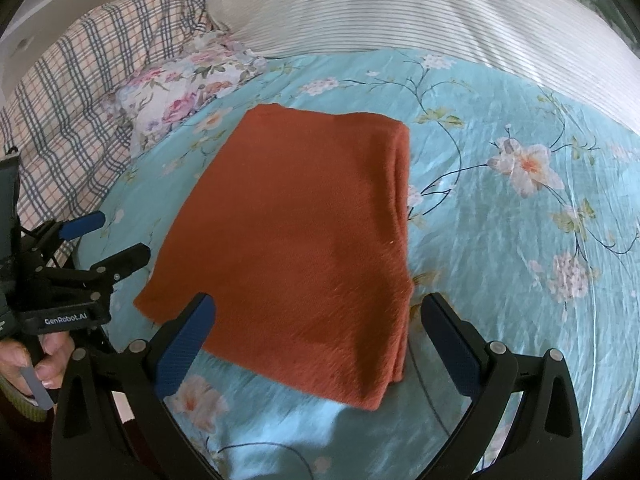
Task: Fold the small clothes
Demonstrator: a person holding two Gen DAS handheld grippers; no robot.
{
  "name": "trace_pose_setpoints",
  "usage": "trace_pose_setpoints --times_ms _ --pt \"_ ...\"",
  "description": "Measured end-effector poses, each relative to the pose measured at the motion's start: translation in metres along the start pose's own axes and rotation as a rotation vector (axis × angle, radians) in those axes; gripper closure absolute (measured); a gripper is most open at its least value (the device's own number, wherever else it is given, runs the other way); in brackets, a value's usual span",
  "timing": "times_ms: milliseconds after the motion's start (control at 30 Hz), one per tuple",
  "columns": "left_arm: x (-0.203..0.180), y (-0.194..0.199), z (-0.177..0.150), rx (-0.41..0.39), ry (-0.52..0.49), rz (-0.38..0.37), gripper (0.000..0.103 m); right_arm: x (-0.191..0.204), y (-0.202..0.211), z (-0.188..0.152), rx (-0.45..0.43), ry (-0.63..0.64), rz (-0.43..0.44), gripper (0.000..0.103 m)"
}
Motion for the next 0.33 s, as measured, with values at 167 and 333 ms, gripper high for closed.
trace_pose_setpoints --times_ms 167,333 --pt "0.008 -0.009 0.009 0.011 0.02 -0.001 0.004 -0.012 -0.007 0.014 0.005 -0.007 0.016 0.001" --pt "0.014 -0.016 0.012 0.031 0.062 -0.027 0.004 -0.013 -0.014 0.022 0.006 -0.006 0.026 0.001"
Point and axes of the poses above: each gripper's, at about its wrist camera, not at the fingertips, and y roughly against the way its jaws point, x to its left, z to its top, the point moved 5 cm from there along -y, roughly the way its jaws point, and after that the axes turned 13 degrees about x, right-handed, at the moved point
